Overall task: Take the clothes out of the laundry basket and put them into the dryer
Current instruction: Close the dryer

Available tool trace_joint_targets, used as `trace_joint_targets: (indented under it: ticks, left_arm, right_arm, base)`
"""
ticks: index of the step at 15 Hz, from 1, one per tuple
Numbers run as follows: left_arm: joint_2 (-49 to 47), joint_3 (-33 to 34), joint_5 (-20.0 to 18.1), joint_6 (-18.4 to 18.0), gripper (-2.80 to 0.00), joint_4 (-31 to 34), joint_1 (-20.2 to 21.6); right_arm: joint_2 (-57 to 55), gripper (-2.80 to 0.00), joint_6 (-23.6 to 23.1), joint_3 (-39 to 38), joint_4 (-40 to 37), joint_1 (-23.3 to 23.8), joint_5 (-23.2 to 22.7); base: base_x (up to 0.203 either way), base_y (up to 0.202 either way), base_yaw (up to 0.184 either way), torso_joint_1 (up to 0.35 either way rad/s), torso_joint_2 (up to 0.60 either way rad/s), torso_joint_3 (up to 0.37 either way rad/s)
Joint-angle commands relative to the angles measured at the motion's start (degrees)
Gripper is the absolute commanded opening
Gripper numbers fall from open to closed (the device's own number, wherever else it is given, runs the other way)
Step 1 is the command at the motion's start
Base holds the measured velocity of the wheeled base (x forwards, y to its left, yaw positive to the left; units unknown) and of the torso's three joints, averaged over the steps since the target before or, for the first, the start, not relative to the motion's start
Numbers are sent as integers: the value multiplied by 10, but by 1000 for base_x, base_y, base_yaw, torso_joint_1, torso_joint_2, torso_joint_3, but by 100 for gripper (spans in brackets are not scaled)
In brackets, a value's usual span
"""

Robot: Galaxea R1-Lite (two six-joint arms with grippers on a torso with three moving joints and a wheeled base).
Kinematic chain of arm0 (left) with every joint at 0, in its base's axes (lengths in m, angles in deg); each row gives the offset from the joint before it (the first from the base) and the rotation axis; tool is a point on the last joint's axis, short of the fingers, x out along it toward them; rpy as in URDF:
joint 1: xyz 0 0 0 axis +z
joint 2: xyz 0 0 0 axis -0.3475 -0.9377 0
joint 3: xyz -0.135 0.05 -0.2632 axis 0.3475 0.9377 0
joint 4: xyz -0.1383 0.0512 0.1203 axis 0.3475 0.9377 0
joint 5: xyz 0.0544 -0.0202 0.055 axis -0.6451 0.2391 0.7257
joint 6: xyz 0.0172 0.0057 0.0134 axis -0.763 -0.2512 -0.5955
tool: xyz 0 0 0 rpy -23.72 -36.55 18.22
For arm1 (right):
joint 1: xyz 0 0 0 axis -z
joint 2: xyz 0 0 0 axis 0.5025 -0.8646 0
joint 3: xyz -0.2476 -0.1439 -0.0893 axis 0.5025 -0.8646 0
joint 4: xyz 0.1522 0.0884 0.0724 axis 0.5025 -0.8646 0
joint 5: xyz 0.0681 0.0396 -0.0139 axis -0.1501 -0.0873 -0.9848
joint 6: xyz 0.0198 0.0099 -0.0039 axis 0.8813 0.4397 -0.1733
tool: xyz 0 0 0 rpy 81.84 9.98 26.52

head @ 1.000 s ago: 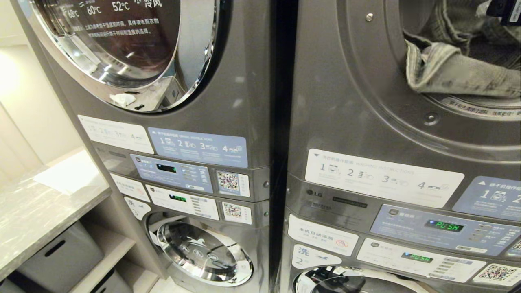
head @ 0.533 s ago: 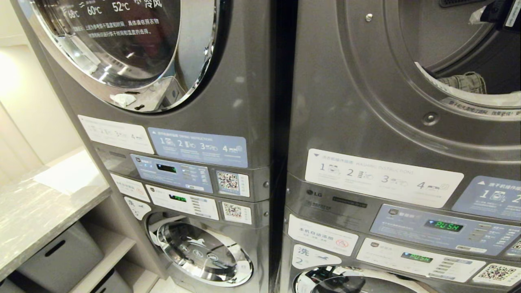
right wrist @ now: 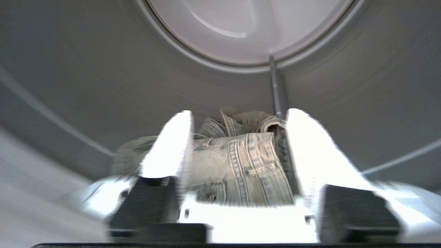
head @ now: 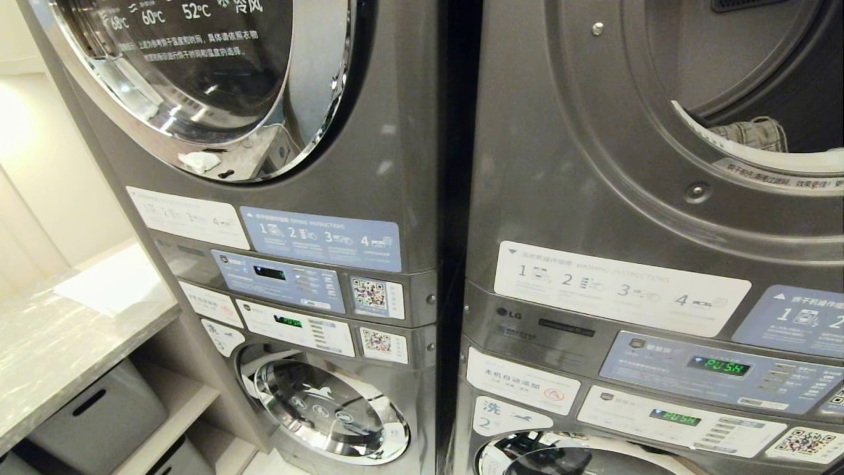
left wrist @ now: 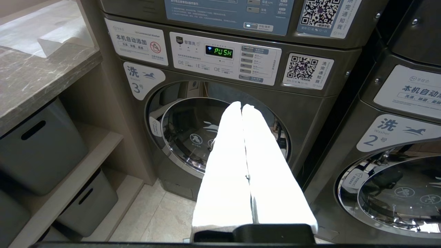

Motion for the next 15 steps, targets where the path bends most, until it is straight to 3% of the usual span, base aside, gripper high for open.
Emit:
trace_joint_targets:
  ticks: [1,3,7,10,13,15]
  left_arm:
    - [0,0,0,0,-280,0,0]
    - [0,0,0,0,-280,0,0]
    - [0,0,0,0,-280,0,0]
    - [0,0,0,0,-280,0,0]
    - [0,0,0,0,-280,0,0]
    - [0,0,0,0,-280,0,0]
  right_arm:
    - [100,-280,-3,-104,-2,0,-10]
    - [177,-280,-26,-255,-1,0,-20]
    - [354,-280,-123,-552,15,0,-30]
    - [462,-280,-155,-755,56,0,-33]
    - [591,-280,-177,-925,89,-1,-53]
    - [673,-280,-192,-995,105,-5,-94]
  base:
    - [0,0,0,0,0,0]
    - [0,0,0,0,0,0]
    - [0,0,0,0,0,0]
    - [0,0,0,0,0,0]
    - [0,0,0,0,0,0]
    - [0,0,0,0,0,0]
